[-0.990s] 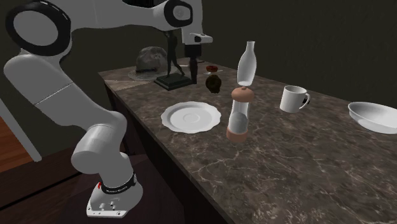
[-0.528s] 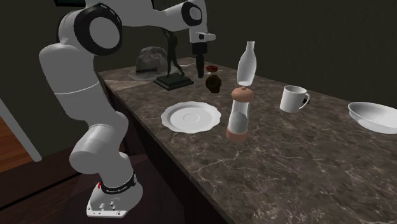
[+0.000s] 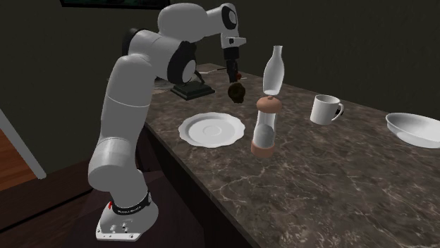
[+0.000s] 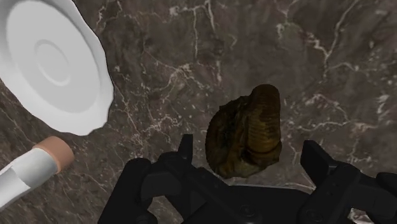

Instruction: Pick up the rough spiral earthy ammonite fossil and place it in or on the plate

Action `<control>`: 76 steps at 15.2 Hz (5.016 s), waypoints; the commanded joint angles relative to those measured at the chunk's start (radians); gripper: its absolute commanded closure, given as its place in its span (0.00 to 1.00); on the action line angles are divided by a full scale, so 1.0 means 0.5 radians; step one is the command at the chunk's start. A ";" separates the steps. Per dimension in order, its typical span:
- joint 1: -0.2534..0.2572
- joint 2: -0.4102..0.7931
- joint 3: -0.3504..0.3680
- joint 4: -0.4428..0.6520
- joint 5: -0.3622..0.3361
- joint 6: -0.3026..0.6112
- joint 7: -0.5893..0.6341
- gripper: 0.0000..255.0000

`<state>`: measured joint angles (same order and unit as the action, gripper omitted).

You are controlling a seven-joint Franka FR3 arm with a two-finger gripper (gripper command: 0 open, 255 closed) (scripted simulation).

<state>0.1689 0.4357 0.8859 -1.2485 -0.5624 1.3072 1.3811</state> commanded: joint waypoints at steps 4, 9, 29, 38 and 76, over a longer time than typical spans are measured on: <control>-0.035 0.004 -0.011 -0.123 -0.008 0.106 0.050 0.00; -0.091 -0.029 -0.005 -0.236 0.013 0.191 0.054 0.00; -0.031 -0.005 -0.011 -0.062 -0.009 0.048 0.018 1.00; 0.143 0.089 -0.046 0.342 -0.099 -0.247 -0.057 1.00; -0.488 -2.360 -0.844 -2.109 1.079 0.555 -1.344 1.00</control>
<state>-0.0762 -0.7435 0.4615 -2.2915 -0.0248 1.5737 0.7058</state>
